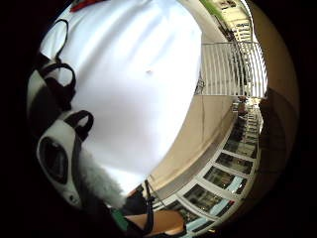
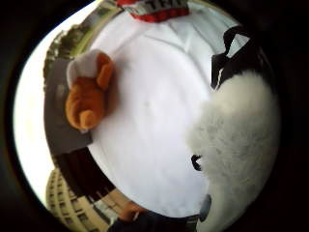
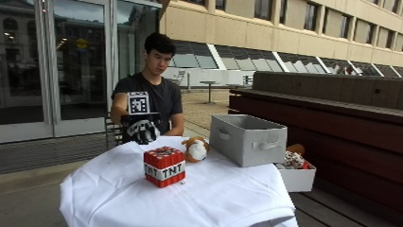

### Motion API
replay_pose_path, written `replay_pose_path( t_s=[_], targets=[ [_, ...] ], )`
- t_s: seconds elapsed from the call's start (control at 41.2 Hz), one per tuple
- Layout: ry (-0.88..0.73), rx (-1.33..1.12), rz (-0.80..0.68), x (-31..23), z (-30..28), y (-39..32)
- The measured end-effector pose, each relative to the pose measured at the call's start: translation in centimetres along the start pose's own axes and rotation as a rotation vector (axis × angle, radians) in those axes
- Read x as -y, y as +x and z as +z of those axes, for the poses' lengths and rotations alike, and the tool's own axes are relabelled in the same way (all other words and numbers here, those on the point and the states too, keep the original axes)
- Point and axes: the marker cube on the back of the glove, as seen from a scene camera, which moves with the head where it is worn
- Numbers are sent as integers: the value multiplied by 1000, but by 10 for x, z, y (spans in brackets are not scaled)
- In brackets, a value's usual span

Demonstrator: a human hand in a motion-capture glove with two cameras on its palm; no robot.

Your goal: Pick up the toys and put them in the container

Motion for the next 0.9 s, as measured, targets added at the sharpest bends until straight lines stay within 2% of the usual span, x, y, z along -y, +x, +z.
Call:
replay_pose_path(
  t_s=[0.049, 0.121, 0.267, 0.413, 0.68, 0.899],
  targets=[
    [-17, 45, -20, 3, -34, -9],
    [67, 66, -41, 13, -87, -29],
    [102, 87, -45, 21, -194, -96],
    [262, 103, -234, 42, -250, -174],
    [267, 131, -346, 12, -268, -327],
    [271, 176, -433, 6, -258, -389]
  ],
)
